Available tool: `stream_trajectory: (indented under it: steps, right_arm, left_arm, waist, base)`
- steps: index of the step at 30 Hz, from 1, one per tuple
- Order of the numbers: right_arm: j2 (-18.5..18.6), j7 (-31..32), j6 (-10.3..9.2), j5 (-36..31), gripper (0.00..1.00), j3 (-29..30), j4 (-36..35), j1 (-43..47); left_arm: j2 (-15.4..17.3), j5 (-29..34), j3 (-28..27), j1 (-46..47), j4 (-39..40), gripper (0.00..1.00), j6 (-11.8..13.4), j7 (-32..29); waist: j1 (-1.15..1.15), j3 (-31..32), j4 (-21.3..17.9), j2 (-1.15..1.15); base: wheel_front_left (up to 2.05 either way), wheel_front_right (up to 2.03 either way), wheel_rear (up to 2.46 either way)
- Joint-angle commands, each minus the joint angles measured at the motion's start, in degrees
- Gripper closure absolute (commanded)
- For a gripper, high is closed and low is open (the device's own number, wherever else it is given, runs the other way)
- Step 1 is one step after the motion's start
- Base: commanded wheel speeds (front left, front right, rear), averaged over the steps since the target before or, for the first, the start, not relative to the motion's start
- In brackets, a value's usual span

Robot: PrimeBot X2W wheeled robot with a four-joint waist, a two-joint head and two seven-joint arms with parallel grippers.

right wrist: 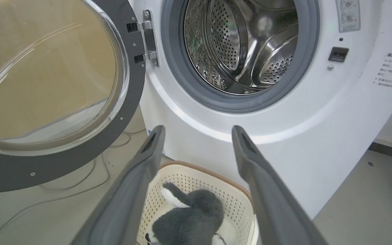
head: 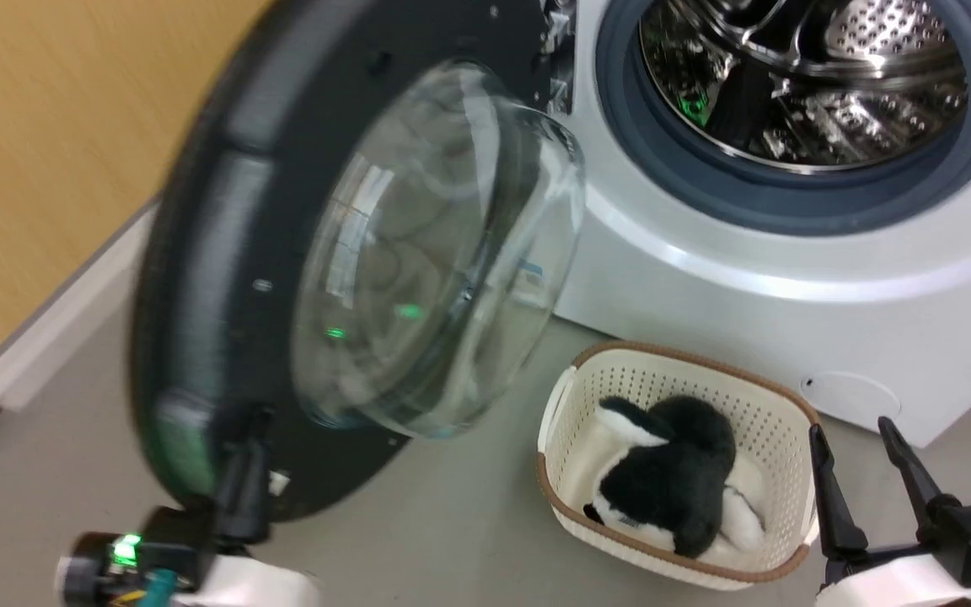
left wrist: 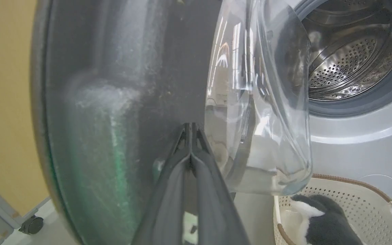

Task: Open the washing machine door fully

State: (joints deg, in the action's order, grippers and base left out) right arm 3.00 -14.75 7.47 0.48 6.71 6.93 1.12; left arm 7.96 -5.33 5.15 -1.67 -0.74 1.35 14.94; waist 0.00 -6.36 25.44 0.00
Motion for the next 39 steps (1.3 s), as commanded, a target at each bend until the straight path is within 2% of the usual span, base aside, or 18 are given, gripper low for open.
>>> stream_trajectory:
  steps: [1,17,23,39]
  right_arm:
    - [-0.1,-0.2,0.02,-0.7,0.00,0.1,-0.1,-1.2]
    - [-0.1,-0.2,0.02,-3.8,0.00,0.9,-0.7,-5.2]
    - [-0.1,-0.2,0.02,-4.3,0.00,0.9,-0.8,-6.0]
    - [-0.1,-0.2,0.02,-6.3,0.00,0.8,-1.8,-8.3]
  left_arm:
    - [0.2,-0.5,-2.4,1.7,-0.8,1.00,0.0,0.1]
    - [-0.2,-1.7,-19.0,10.8,-7.1,1.00,-1.6,0.1]
    - [0.4,-1.6,-22.7,15.0,-12.2,1.00,-2.7,0.1]
    - [5.2,-0.6,-28.6,26.3,-24.2,1.00,-1.6,0.1]
  waist:
    - [0.00,-1.4,-0.5,0.00]
    - [0.00,-7.4,-1.7,0.00]
    - [0.00,-8.6,-2.2,0.00]
    - [0.00,-12.1,-4.2,0.00]
  base:
    - [0.00,0.00,0.00]
    - [0.00,0.00,0.00]
    - [0.00,0.00,0.00]
    - [0.00,0.00,0.00]
